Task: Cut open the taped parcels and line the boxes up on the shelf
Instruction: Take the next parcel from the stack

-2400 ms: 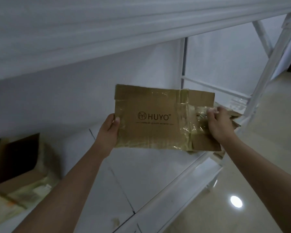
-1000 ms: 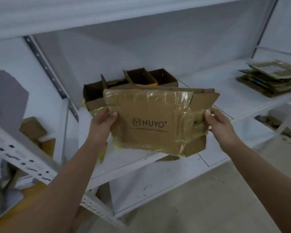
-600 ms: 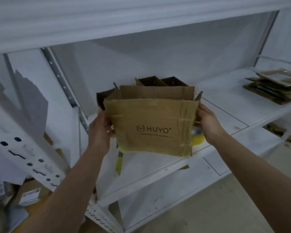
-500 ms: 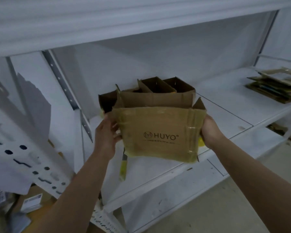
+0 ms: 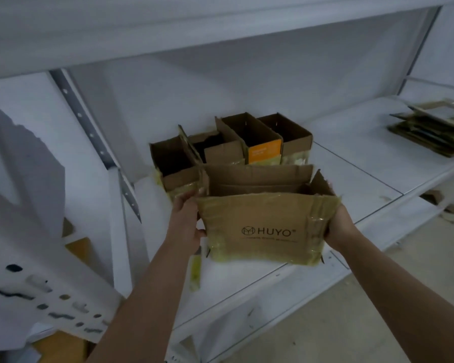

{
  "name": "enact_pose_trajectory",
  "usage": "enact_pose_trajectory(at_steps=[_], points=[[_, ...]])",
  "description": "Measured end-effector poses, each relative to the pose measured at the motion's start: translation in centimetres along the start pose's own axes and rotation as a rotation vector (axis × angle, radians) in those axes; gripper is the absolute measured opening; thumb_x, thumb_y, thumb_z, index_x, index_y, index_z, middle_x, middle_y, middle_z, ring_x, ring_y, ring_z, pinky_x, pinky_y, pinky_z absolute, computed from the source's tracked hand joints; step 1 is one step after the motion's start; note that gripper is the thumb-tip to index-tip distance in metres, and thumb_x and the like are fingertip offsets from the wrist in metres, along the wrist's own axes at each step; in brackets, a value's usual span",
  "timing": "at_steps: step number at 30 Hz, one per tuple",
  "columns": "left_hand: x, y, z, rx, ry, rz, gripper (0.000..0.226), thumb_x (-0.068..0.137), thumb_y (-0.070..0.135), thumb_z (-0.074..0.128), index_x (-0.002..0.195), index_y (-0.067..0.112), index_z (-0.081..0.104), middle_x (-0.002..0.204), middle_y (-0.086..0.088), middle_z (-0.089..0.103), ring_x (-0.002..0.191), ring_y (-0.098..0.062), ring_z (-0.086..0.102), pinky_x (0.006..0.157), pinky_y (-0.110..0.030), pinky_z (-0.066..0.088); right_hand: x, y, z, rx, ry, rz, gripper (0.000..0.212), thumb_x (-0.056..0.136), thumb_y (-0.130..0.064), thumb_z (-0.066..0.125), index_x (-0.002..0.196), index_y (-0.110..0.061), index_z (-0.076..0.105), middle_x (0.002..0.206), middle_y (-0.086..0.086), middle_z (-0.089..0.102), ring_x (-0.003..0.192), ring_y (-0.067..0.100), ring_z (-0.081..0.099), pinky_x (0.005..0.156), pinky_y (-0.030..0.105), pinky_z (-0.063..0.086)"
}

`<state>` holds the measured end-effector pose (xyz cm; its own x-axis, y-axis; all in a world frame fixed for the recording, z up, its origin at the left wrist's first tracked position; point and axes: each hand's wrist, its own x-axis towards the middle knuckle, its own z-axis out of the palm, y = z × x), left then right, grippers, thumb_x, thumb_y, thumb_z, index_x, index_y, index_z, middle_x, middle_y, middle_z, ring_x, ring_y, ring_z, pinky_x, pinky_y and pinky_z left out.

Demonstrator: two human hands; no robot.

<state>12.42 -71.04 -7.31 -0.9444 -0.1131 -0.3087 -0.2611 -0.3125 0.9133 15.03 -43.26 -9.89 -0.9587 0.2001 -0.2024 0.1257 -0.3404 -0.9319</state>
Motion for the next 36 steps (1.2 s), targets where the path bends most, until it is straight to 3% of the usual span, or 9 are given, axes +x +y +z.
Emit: enact_pose_trajectory(at_steps=[4, 7, 12, 15, 17, 19, 24, 31, 36], points=[[0.5, -0.6, -0.6, 0.034, -0.043, 0.001, 0.044, 0.098, 0.004, 0.042, 0.130, 0.034, 0.048, 0.100, -0.005, 0.066, 0.087, -0.023, 0.064, 0.065, -0.043, 0.055, 0.6, 0.4, -0.6, -0.051, -0.029, -0.008, 0.048, 0.089, -0.048, 0.057, 0.121, -0.012, 0.063, 0.111, 0.016, 0.069, 0.100, 0.032, 0.069, 0.076, 0.040, 0.056], [0.5, -0.6, -0.6, 0.080, -0.097, 0.035, 0.047, 0.097, 0.005, 0.046, 0.129, 0.039, 0.051, 0.103, -0.003, 0.070, 0.084, -0.022, 0.070, 0.063, -0.043, 0.055, 0.8, 0.0, -1.0, -0.098, -0.067, -0.084, 0.046, 0.085, -0.034, 0.065, 0.129, -0.033, 0.055, 0.115, 0.009, 0.066, 0.091, 0.022, 0.072, 0.064, 0.031, 0.058], [0.1, -0.7, -0.2, 0.086, -0.064, 0.074, 0.054, 0.095, -0.004, 0.033, 0.091, 0.031, 0.073, 0.097, -0.002, 0.072, 0.094, -0.027, 0.064, 0.057, -0.038, 0.055, 1.2, -0.3, -1.3, -0.149, -0.143, -0.198, 0.031, 0.093, -0.016, 0.060, 0.123, -0.022, 0.057, 0.112, 0.017, 0.063, 0.092, 0.028, 0.068, 0.066, 0.036, 0.057], [-0.4, -1.0, 0.1, 0.032, -0.039, 0.065, 0.030, 0.100, 0.037, 0.047, 0.091, 0.026, 0.073, 0.091, 0.000, 0.072, 0.098, -0.025, 0.063, 0.064, -0.038, 0.058, 0.9, -0.3, -1.0, -0.152, -0.104, -0.267, 0.035, 0.083, -0.037, 0.062, 0.104, -0.009, 0.060, 0.102, 0.015, 0.063, 0.088, 0.030, 0.062, 0.072, 0.040, 0.053], [-0.6, -1.1, -0.2, 0.005, -0.057, 0.063, 0.075, 0.077, 0.081, 0.041, 0.112, 0.019, 0.066, 0.109, -0.003, 0.070, 0.107, -0.023, 0.063, 0.076, -0.043, 0.058, 0.9, -0.3, -0.8, -0.156, -0.085, -0.253, 0.044, 0.083, -0.049, 0.056, 0.101, -0.009, 0.061, 0.098, 0.009, 0.067, 0.086, 0.026, 0.067, 0.068, 0.035, 0.056], [-0.7, -1.2, -0.5, -0.041, -0.087, 0.065, 0.092, 0.057, 0.089, 0.039, 0.115, 0.022, 0.062, 0.110, -0.001, 0.069, 0.109, -0.021, 0.063, 0.079, -0.045, 0.057, 1.4, -0.3, -0.9, -0.147, -0.075, -0.222, 0.038, 0.090, -0.044, 0.053, 0.102, -0.009, 0.061, 0.096, 0.008, 0.068, 0.085, 0.024, 0.067, 0.065, 0.031, 0.057], [-1.0, -1.4, -0.4, 0.069, -0.125, 0.146, 0.071, 0.078, 0.067, 0.053, 0.125, 0.014, 0.053, 0.117, -0.005, 0.065, 0.110, -0.024, 0.064, 0.083, -0.053, 0.056, 1.9, -0.1, -1.0, -0.168, -0.061, -0.207, 0.017, 0.103, -0.019, 0.047, 0.097, -0.013, 0.061, 0.092, 0.004, 0.067, 0.086, 0.024, 0.063, 0.067, 0.033, 0.055], [0.1, -1.4, 0.4, 0.202, 0.120, 0.137, 0.016, 0.093, 0.029, 0.065, 0.101, 0.020, 0.054, 0.104, -0.005, 0.062, 0.092, -0.024, 0.063, 0.076, -0.045, 0.057, 1.5, -0.5, -1.0, -0.046, -0.053, -0.069, 0.045, 0.100, -0.050, 0.036, 0.099, -0.016, 0.066, 0.098, 0.010, 0.070, 0.086, 0.025, 0.068, 0.071, 0.037, 0.055], [0.3, -0.5, 1.2, 0.547, 0.231, 0.267, 0.021, 0.093, 0.021, 0.064, 0.109, 0.017, 0.050, 0.113, -0.007, 0.058, 0.105, -0.026, 0.058, 0.089, -0.041, 0.051, 1.7, -0.5, -1.1, -0.125, -0.064, -0.138, 0.017, 0.098, -0.007, 0.050, 0.093, -0.016, 0.064, 0.101, 0.008, 0.065, 0.084, 0.022, 0.062, 0.066, 0.031, 0.053]])
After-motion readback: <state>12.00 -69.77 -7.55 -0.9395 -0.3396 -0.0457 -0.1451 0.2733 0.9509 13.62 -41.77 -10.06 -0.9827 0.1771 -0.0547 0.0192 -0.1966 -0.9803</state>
